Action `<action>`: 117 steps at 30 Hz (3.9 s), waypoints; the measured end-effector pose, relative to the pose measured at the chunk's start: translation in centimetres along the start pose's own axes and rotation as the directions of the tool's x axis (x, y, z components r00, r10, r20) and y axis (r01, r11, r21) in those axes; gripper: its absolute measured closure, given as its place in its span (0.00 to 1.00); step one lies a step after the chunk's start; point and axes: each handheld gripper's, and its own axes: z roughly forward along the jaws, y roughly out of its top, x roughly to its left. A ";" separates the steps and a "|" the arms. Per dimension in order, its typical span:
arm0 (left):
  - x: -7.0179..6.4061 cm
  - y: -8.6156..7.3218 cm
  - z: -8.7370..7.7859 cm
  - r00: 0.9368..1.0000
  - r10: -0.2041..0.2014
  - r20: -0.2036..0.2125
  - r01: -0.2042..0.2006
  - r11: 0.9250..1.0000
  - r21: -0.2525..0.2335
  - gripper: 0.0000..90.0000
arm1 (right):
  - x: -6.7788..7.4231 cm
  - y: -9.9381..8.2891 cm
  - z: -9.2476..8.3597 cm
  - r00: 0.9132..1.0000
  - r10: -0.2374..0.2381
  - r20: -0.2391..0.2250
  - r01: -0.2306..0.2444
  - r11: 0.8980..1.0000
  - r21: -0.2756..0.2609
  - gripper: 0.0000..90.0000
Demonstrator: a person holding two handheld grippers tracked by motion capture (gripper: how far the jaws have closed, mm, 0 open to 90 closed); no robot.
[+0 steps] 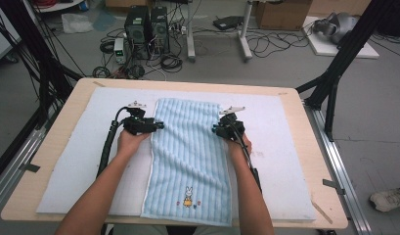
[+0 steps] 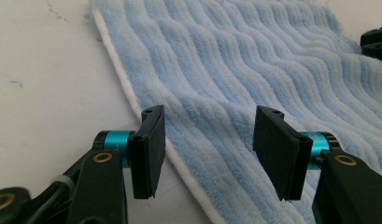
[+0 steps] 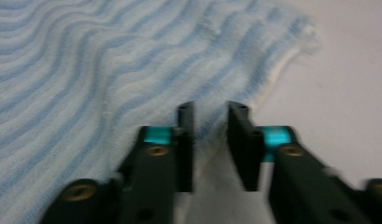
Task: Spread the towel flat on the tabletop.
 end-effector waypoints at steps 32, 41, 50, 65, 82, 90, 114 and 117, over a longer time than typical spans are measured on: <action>-1.3 -1.0 0.4 0.995 0.045 -0.088 -0.044 0.999 0.016 0.98 | 0.1 -2.9 -3.0 0.997 0.077 0.021 -0.078 0.997 0.008 0.63; 0.2 0.0 1.2 0.993 0.010 -0.118 -0.010 1.000 0.001 0.97 | 0.5 -1.5 -1.5 0.994 0.032 0.100 -0.029 0.999 -0.027 0.97; 0.1 -0.9 -0.9 1.000 0.004 -0.004 -0.004 0.998 -0.068 0.50 | 0.5 -1.9 -3.1 0.992 0.080 0.096 -0.072 0.993 -0.089 0.75; -3.6 -5.6 -7.4 0.996 0.067 0.062 -0.059 0.990 -0.126 0.45 | 5.1 -6.9 -9.8 0.998 0.032 0.062 -0.022 0.987 -0.158 0.54; -9.2 -12.1 -12.3 0.990 0.071 0.122 -0.067 0.997 -0.036 0.59 | 9.3 -13.8 -14.9 0.998 0.059 0.007 -0.058 0.994 -0.089 0.67; -11.0 -13.2 -12.3 0.990 0.103 0.091 -0.107 0.994 0.033 0.72 | 10.5 -14.2 -14.8 0.999 0.053 -0.002 -0.053 0.998 -0.039 0.77; -12.1 -17.5 -16.7 0.978 0.112 0.176 -0.113 0.994 0.000 1.00 | 13.2 -18.1 -18.6 0.998 0.011 -0.063 -0.017 0.995 -0.095 0.97; -12.2 -18.0 -17.2 0.974 0.120 0.191 -0.120 0.993 -0.014 1.00 | 13.6 -18.4 -19.1 0.998 -0.003 -0.064 -0.004 0.995 -0.098 0.97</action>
